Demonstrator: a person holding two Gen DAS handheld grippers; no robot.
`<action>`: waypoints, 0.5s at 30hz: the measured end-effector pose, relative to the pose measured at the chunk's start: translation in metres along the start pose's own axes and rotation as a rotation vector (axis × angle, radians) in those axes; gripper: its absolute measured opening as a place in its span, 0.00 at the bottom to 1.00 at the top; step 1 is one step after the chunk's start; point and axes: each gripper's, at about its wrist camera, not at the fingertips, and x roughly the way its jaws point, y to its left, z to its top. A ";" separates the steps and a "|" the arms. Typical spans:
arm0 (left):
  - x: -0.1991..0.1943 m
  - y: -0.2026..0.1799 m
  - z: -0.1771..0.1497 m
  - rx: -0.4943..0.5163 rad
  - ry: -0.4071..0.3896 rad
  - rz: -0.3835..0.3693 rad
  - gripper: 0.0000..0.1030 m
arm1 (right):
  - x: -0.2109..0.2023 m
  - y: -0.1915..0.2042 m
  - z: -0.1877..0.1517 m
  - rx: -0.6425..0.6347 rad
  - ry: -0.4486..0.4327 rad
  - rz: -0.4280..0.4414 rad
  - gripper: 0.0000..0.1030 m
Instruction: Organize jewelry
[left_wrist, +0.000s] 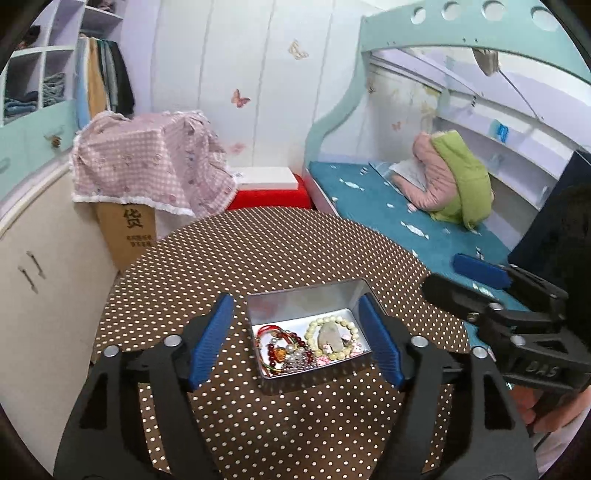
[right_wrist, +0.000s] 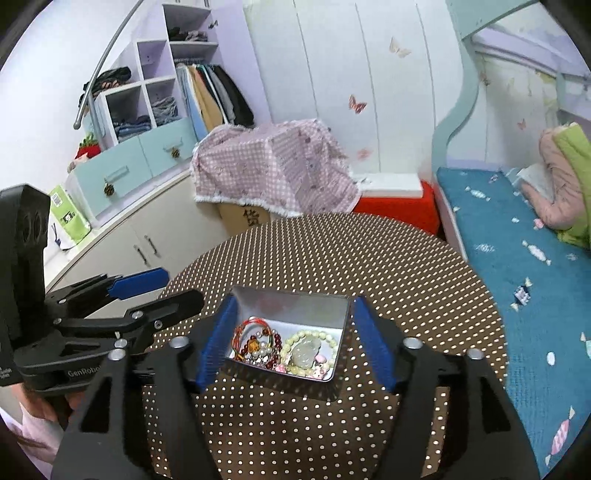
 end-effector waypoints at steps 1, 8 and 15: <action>-0.005 0.001 0.000 -0.002 -0.006 0.009 0.74 | -0.007 0.002 0.002 -0.002 -0.017 -0.010 0.73; -0.051 -0.002 0.007 -0.005 -0.088 0.060 0.82 | -0.047 0.020 0.013 -0.036 -0.123 -0.080 0.89; -0.088 -0.013 0.009 0.008 -0.168 0.106 0.86 | -0.076 0.037 0.015 -0.059 -0.201 -0.132 0.92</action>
